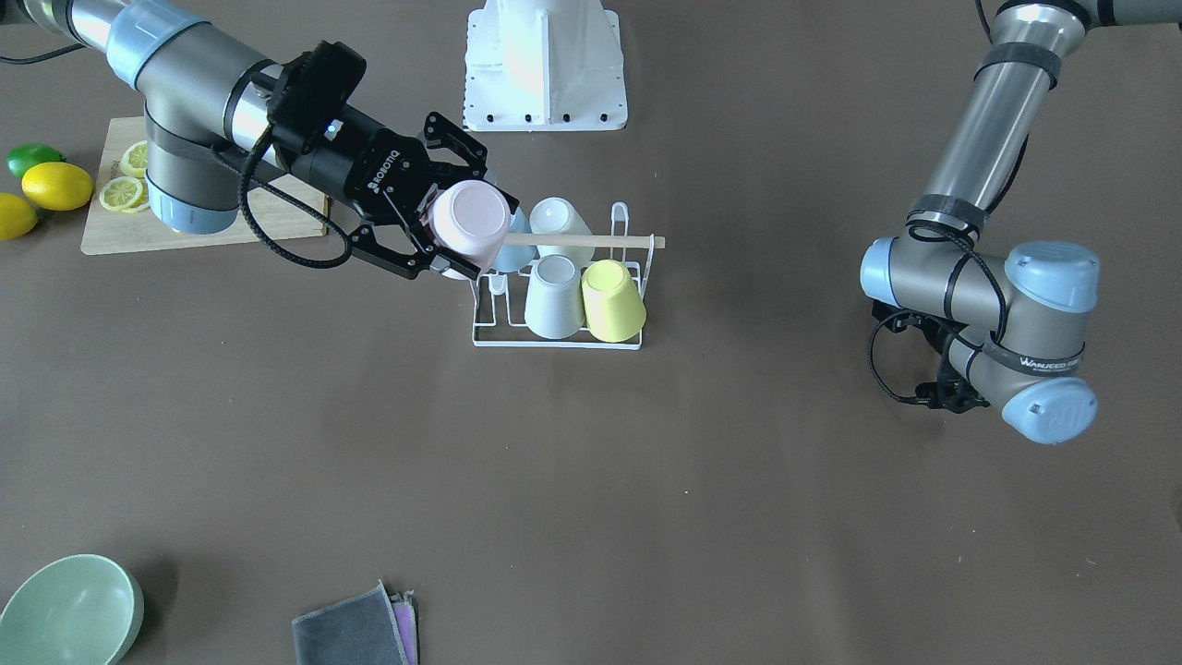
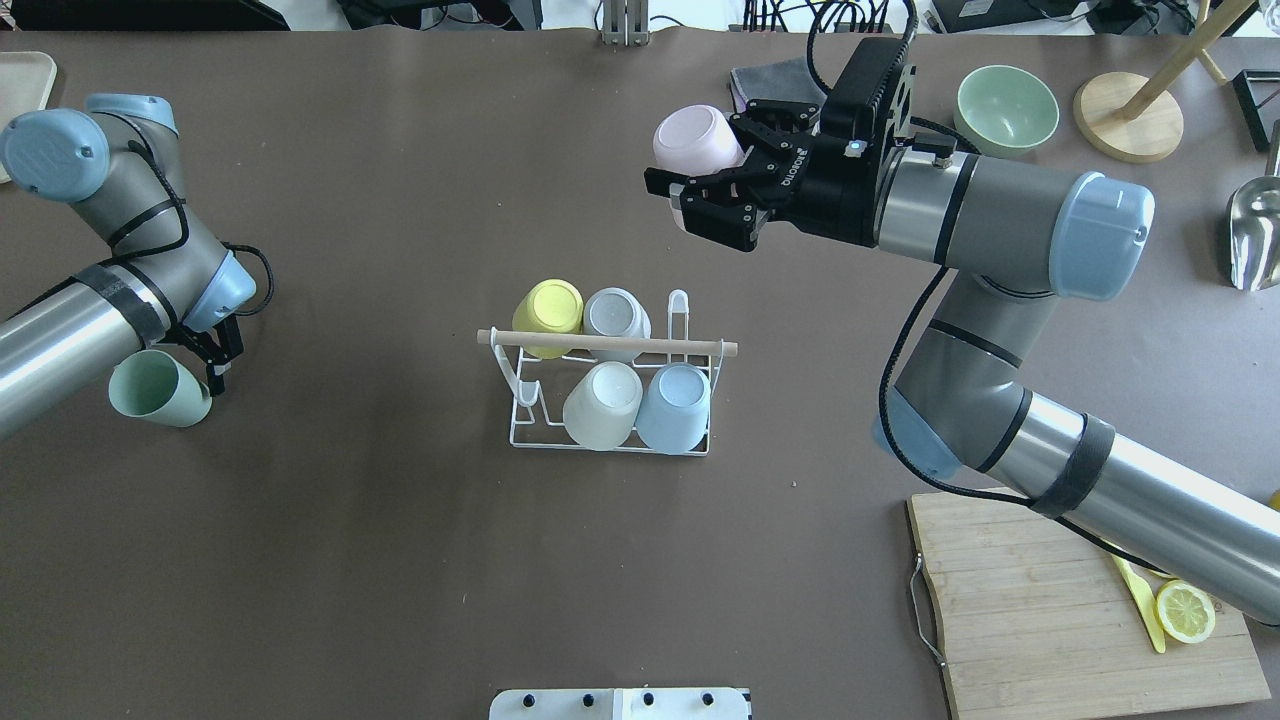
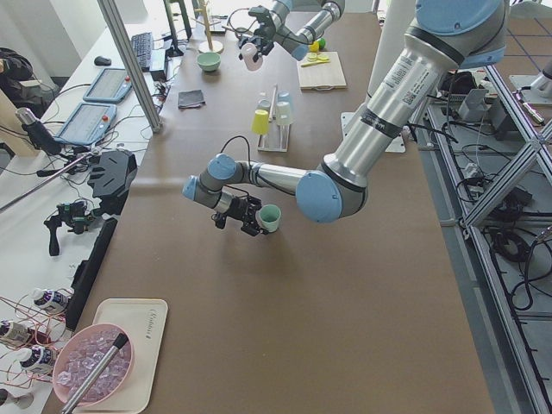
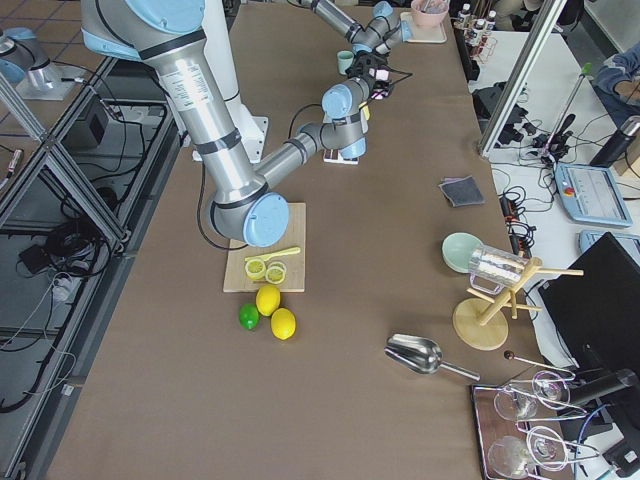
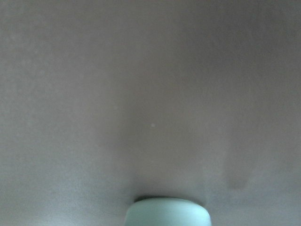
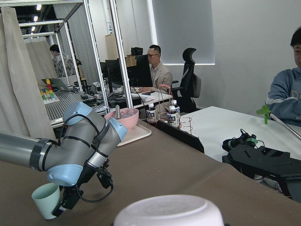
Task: Place cup on cup holder
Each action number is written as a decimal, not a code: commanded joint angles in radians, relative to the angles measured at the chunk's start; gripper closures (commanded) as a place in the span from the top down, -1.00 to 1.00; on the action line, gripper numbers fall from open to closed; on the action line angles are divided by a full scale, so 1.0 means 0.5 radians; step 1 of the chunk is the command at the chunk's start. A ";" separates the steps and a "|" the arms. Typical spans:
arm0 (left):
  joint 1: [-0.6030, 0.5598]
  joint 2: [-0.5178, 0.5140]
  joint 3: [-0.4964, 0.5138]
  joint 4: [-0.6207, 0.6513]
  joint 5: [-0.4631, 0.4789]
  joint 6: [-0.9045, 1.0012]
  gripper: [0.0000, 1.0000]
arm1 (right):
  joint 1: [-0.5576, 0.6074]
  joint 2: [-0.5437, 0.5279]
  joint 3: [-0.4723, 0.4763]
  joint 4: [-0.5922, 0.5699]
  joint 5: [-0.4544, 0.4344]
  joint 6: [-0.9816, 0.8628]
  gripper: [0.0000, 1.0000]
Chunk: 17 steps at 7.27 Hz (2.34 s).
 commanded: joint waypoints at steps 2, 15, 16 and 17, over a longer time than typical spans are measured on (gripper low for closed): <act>0.000 0.008 0.008 0.004 0.000 0.041 0.07 | -0.042 0.016 -0.106 0.001 0.021 -0.284 -1.00; -0.488 0.057 -1.371 0.294 0.908 0.483 -1.00 | -0.205 0.043 -0.358 0.078 0.061 -0.638 -1.00; -0.497 0.236 -1.555 0.135 0.908 0.400 -1.00 | -0.211 0.043 -0.361 0.078 0.058 -0.638 -1.00; -0.497 0.411 -1.696 -0.113 0.926 0.208 -1.00 | -0.211 0.043 -0.361 0.078 0.058 -0.638 -1.00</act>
